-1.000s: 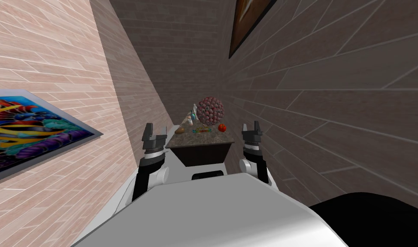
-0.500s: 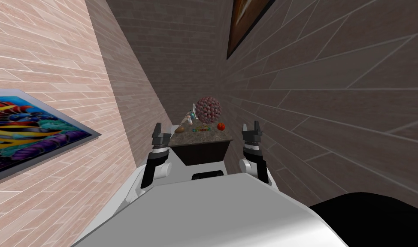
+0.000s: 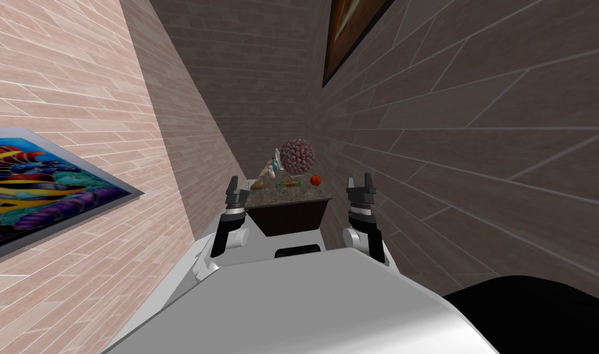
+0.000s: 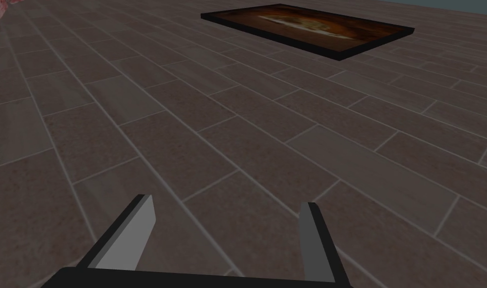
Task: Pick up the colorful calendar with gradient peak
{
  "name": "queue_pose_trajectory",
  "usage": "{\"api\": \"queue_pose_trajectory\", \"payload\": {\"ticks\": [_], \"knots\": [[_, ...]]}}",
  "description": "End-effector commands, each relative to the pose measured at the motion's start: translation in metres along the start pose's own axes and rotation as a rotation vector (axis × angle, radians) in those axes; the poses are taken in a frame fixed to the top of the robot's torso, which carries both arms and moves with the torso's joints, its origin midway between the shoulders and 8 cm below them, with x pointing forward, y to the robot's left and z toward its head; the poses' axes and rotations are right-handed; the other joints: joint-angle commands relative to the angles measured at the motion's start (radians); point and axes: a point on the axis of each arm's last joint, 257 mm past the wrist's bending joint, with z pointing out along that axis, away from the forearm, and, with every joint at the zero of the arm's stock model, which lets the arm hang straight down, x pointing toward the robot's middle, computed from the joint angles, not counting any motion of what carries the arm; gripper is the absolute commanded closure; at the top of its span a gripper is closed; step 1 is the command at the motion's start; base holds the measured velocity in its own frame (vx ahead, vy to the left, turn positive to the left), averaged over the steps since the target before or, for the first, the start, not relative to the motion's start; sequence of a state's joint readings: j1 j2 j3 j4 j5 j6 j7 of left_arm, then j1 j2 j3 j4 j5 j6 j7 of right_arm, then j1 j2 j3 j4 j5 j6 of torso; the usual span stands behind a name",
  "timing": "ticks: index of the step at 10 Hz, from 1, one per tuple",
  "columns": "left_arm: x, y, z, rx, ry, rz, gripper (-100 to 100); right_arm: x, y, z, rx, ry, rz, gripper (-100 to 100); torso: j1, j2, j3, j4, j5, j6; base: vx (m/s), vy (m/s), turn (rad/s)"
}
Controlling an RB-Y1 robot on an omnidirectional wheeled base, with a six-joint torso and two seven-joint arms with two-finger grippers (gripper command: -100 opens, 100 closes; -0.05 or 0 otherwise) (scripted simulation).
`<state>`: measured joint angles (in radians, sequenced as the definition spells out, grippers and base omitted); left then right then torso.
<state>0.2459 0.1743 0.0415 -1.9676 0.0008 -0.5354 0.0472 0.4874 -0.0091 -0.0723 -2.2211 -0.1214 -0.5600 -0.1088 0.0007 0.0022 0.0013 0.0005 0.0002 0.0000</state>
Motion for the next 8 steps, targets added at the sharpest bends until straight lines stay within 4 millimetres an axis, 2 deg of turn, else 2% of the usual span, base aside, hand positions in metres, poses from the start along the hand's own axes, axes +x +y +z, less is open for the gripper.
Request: {"api": "queue_pose_trajectory", "payload": {"ticks": [1,5,6,7,8], "knots": [[0.001,0.01,0.002,-0.015,0.001,-0.001,-100,0.0,0.0,0.0,0.0,0.0,0.0,0,0.0,0.0,0.0,0.0,0.0,0.0,-0.029,0.003,-0.02],[0.002,0.037,0.01,-0.048,0.0,-0.009,-100,0.0,0.0,0.0,0.0,0.0,0.0,0,0.0,-0.001,0.0,0.0,0.0,0.0,-0.029,0.003,-0.025],[0.004,0.042,0.017,-0.046,0.0,-0.015,-100,0.0,0.0,0.0,0.0,0.0,0.0,0,0.0,-0.001,0.0,0.0,0.0,0.0,-0.032,-0.001,-0.03],[0.003,0.052,0.013,-0.066,-0.001,-0.015,-100,0.0,0.0,0.0,0.0,0.0,0.0,0,-0.001,-0.001,0.0,0.0,0.0,0.0,-0.025,-0.003,-0.016],[0.004,0.054,0.022,-0.059,-0.002,-0.021,-100,0.0,0.0,0.0,0.0,0.0,0.0,0,-0.001,-0.001,0.0,0.0,0.0,0.0,-0.025,-0.006,-0.02]]}}
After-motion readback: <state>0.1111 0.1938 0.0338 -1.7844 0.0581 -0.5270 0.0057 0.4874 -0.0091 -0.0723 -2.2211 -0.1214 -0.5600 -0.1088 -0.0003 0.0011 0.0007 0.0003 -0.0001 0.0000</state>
